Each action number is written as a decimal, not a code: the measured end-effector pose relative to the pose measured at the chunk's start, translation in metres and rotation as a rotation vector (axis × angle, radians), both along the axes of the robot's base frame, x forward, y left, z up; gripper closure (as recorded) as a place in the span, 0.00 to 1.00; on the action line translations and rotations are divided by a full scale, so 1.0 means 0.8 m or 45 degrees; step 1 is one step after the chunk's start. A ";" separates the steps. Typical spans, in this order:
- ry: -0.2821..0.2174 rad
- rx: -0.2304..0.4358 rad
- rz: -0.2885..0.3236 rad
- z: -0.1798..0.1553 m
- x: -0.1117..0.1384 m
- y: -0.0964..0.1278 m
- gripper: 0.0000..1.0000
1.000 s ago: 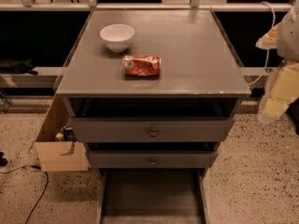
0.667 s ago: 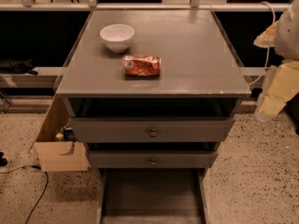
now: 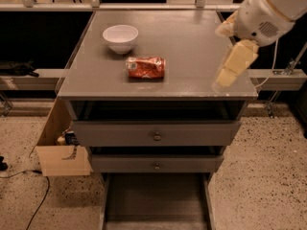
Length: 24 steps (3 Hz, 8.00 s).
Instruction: Place coke can into bottom drawer
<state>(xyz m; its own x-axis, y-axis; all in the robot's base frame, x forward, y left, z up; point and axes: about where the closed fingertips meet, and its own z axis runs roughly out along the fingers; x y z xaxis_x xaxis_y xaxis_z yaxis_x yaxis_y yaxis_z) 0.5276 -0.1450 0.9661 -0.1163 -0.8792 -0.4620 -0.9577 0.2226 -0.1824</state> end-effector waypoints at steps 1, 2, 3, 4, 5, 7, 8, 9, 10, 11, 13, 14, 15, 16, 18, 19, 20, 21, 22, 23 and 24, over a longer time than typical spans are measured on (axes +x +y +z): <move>-0.003 0.151 0.101 -0.009 0.033 0.067 0.00; -0.003 0.140 0.084 -0.011 0.031 0.066 0.00; 0.001 0.139 0.045 -0.026 0.066 0.069 0.00; 0.011 0.122 0.031 -0.051 0.121 0.083 0.00; 0.015 0.134 0.028 -0.068 0.169 0.099 0.00; 0.041 0.299 0.086 -0.069 0.197 0.174 0.00; 0.061 0.335 0.119 -0.075 0.185 0.199 0.00; 0.095 0.300 0.124 -0.100 0.173 0.207 0.00; 0.127 0.247 0.112 -0.127 0.165 0.204 0.00; 0.127 0.184 0.116 -0.138 0.172 0.205 0.00; 0.111 0.074 0.131 -0.158 0.187 0.202 0.00; 0.117 0.070 0.129 -0.162 0.186 0.200 0.03; 0.117 0.070 0.129 -0.162 0.186 0.200 0.27; 0.117 0.070 0.129 -0.162 0.186 0.200 0.49; 0.117 0.070 0.129 -0.162 0.186 0.200 0.95; 0.117 0.064 0.131 -0.163 0.185 0.199 1.00; 0.117 0.062 0.131 -0.163 0.185 0.198 1.00; 0.118 0.062 0.081 -0.159 0.166 0.142 1.00; 0.097 0.113 -0.014 -0.138 0.103 0.050 1.00; 0.076 0.138 -0.040 -0.113 0.059 0.009 1.00; -0.018 0.195 -0.047 -0.058 -0.011 -0.024 1.00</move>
Offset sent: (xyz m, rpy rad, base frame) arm 0.0295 0.0842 -0.0174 0.1540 0.0011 0.1246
